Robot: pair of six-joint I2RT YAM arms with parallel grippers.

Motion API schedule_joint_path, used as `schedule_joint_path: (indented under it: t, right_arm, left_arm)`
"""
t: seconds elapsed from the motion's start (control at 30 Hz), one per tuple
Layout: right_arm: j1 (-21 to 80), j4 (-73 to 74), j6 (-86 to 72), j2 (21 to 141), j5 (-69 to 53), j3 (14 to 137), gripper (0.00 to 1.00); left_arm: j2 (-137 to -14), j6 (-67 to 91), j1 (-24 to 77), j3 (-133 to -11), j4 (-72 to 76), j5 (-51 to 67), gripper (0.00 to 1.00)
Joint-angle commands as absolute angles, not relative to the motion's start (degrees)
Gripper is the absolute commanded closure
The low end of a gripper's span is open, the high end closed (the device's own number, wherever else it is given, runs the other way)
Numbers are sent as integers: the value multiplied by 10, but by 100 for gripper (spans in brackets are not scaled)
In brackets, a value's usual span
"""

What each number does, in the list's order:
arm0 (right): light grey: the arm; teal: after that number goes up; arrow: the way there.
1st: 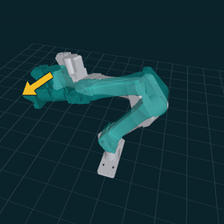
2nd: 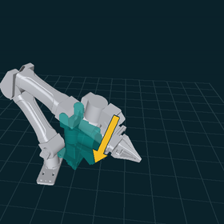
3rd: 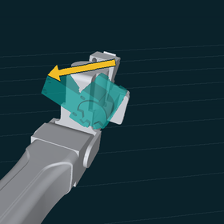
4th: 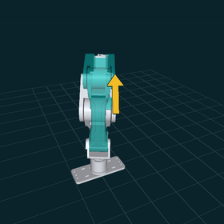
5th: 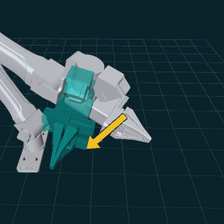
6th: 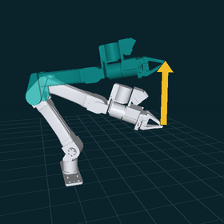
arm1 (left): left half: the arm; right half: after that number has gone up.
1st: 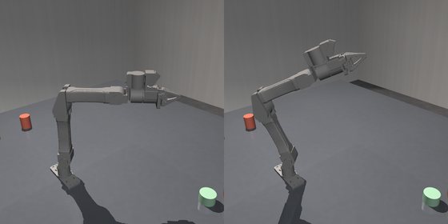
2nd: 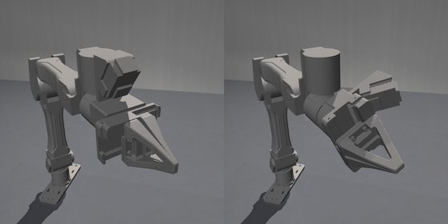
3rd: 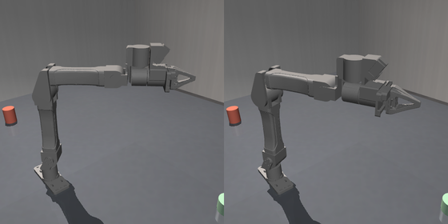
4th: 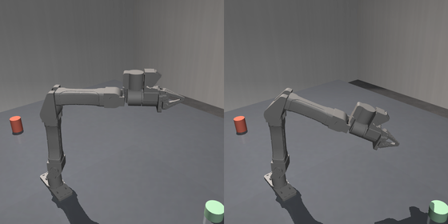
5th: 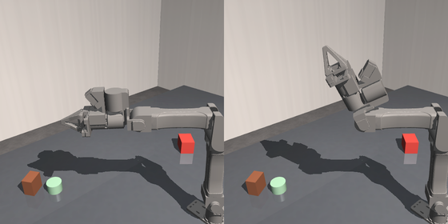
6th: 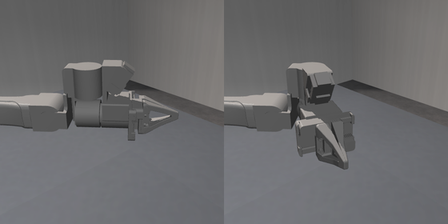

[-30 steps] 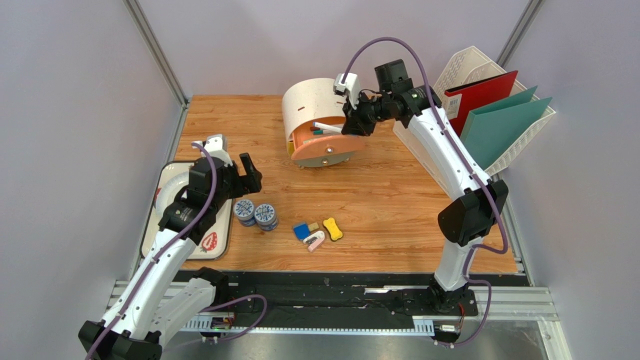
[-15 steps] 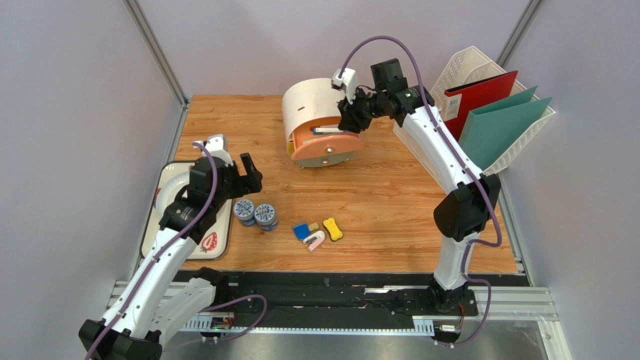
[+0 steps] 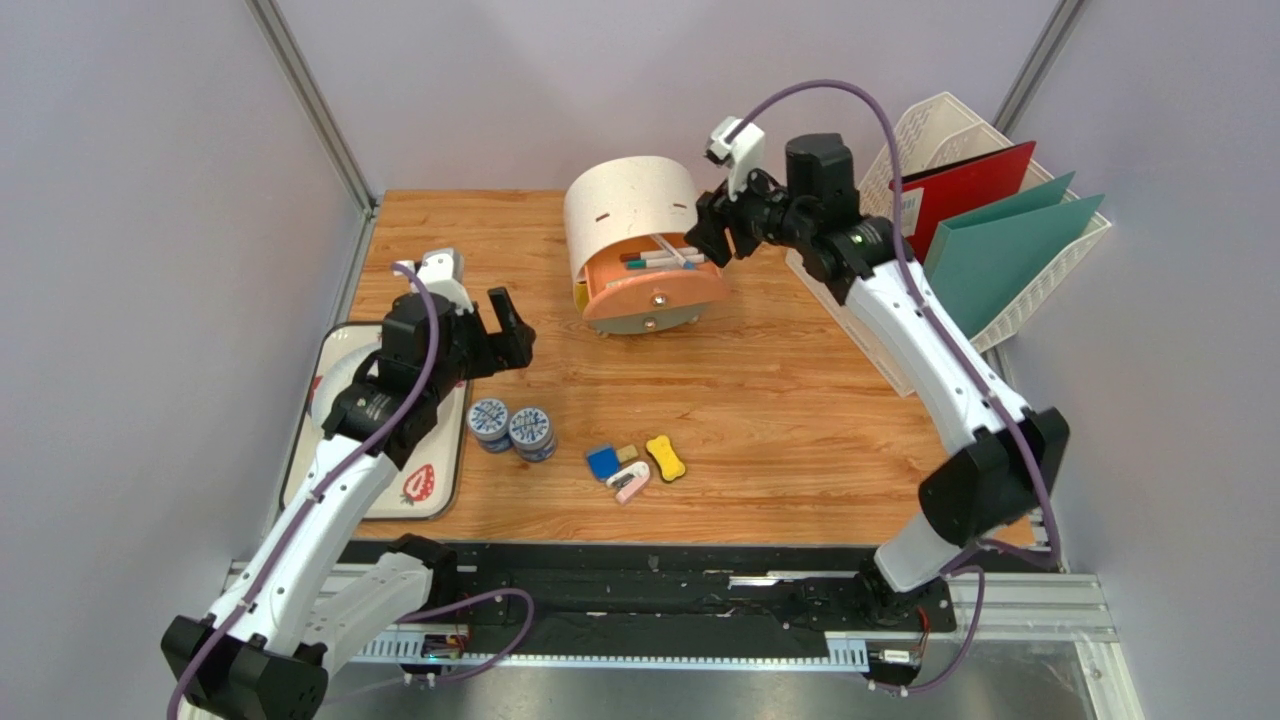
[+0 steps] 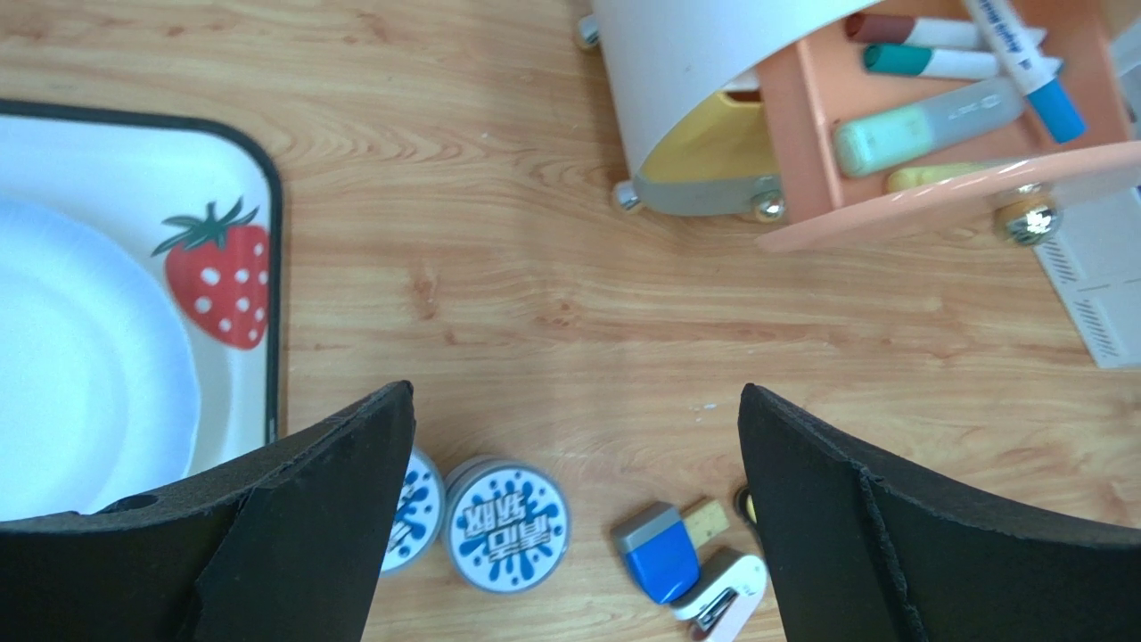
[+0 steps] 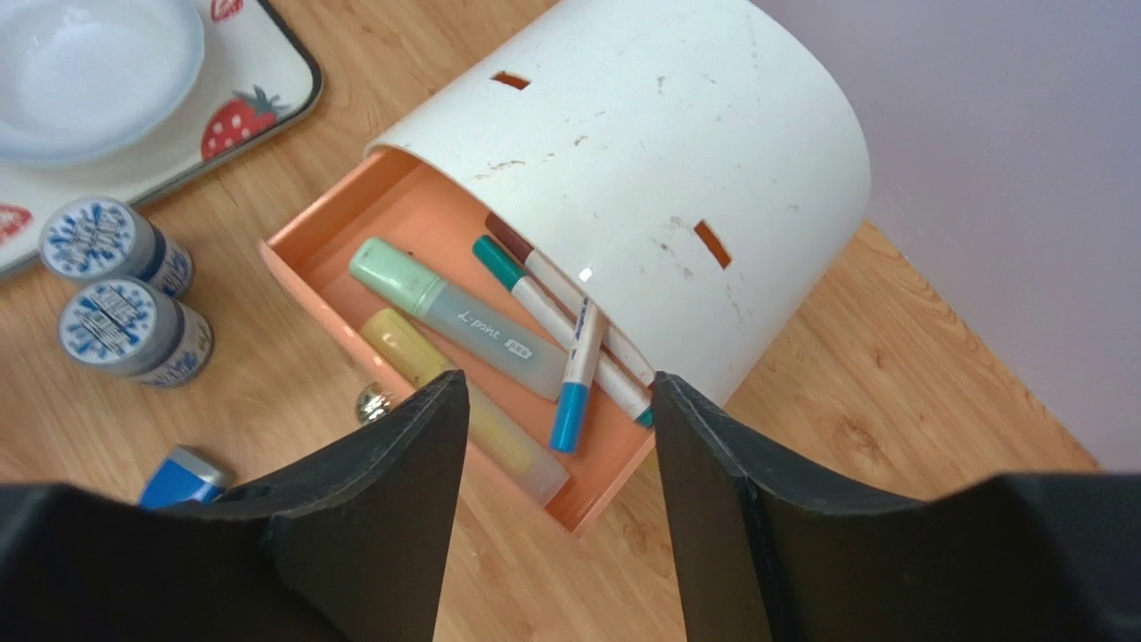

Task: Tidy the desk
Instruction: Place the stationery in the drawer, then close the drawer in the storage box.

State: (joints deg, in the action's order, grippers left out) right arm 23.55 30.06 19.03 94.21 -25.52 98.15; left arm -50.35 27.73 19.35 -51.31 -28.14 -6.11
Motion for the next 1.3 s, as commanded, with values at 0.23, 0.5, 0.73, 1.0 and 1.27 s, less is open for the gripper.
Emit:
schedule_joint_path:
  t: [0.23,0.5,0.73,1.0,1.27]
  right_arm:
    - [243,109,-237,763,-200,710,33]
    - [262,16,-339,765,-207,617,40]
    - [269,-35,-391,806,-230,606,41]
    - [279,-65,-420,843,-223,617,44]
    - [294,-80,-428,864,-186,617,51]
  left_arm:
    - [-602,269,187,-617,-221,15,1]
    - [-578,283,187,-585,-218,28,1]
    - [-547,292,187,-552,-226,18,1]
    - [-536,289,186,-543,-233,8,1]
    - [-539,284,186,-541,-237,4,1]
